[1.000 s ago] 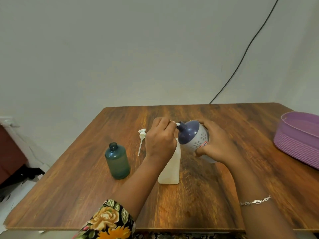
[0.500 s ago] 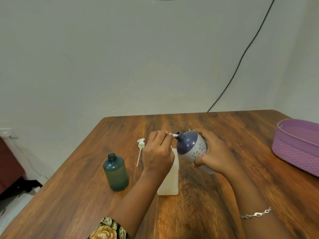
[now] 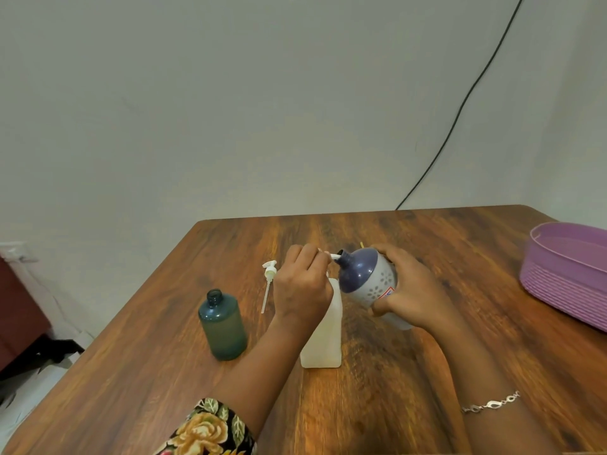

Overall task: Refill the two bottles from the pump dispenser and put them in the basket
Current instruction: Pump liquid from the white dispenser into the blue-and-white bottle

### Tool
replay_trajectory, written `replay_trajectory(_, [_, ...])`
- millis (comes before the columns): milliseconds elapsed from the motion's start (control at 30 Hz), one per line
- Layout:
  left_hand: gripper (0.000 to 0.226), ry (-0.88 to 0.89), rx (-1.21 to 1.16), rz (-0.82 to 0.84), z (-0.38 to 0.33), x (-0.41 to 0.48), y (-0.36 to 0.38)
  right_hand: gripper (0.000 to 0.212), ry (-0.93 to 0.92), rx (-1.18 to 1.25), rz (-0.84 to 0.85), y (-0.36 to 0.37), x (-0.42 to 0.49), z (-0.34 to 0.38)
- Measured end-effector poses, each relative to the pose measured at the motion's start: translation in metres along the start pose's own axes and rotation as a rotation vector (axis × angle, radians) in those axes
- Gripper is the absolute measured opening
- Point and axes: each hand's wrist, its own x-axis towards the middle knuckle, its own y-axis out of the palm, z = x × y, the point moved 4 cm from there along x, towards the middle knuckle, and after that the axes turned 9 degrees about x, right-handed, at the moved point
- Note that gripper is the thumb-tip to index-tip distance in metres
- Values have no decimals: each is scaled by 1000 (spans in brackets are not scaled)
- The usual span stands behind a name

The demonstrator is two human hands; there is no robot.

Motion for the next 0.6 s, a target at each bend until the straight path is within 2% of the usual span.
replay_trajectory(300, [25, 45, 10, 10, -1, 7, -4, 88, -4, 12, 8, 1, 3, 2])
replay_trajectory(467, [20, 40, 28, 23, 1, -4, 1, 85, -20, -12, 18, 1, 2, 4])
replay_trajectory(600, [36, 11, 39, -21, -4, -2, 3, 83, -12, 1, 12, 4, -3, 4])
